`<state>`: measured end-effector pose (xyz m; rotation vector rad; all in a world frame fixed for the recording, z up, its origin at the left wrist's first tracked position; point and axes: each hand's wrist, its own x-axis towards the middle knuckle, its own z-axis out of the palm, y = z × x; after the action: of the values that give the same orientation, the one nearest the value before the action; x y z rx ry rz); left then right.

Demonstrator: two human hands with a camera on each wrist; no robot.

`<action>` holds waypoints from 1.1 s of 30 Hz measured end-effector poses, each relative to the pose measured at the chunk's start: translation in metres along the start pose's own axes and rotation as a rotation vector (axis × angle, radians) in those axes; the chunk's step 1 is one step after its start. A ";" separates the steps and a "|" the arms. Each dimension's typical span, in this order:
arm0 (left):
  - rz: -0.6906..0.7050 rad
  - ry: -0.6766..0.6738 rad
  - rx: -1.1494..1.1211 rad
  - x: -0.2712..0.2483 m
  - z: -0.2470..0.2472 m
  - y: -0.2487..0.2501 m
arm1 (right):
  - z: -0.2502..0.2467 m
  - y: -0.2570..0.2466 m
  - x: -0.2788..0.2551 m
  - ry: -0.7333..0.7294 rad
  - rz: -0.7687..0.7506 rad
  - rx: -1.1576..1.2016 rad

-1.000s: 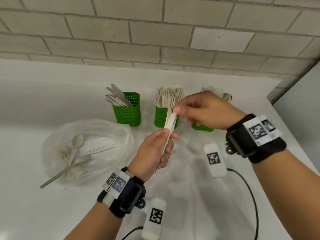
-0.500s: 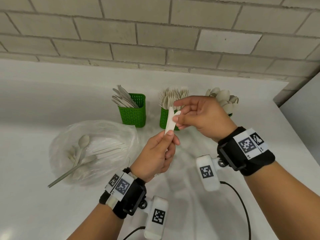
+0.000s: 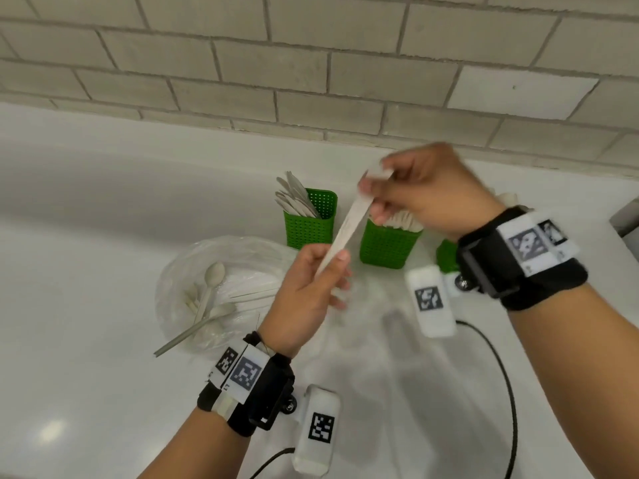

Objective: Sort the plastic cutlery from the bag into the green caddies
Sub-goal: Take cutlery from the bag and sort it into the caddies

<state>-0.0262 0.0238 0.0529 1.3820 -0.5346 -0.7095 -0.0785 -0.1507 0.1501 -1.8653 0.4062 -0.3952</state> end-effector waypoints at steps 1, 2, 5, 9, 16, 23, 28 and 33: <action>0.010 0.086 -0.008 0.001 -0.008 -0.001 | -0.004 -0.007 0.009 0.092 -0.045 0.014; 0.017 0.167 -0.030 0.001 -0.016 -0.001 | -0.007 -0.013 0.018 0.182 -0.099 0.011; 0.040 0.315 -0.075 -0.002 -0.042 0.002 | -0.001 -0.017 0.046 0.342 -0.251 -0.127; 0.109 0.349 0.048 -0.014 -0.081 0.016 | 0.039 0.019 0.077 0.313 -0.270 -0.437; 0.107 0.468 0.505 -0.037 -0.176 0.035 | 0.084 0.051 0.077 0.020 -0.105 -0.778; -0.221 0.239 0.767 -0.021 -0.198 -0.003 | 0.164 0.021 0.019 -0.378 -0.241 -0.602; -0.266 0.167 0.889 -0.014 -0.210 -0.028 | 0.199 0.081 0.016 -0.560 -0.067 -1.179; -0.111 0.154 0.799 -0.017 -0.219 -0.036 | 0.194 0.085 0.022 -0.696 -0.021 -1.172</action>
<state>0.1140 0.1852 -0.0097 2.2042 -0.6545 -0.4782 0.0226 -0.0261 0.0107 -2.9491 0.1106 0.6421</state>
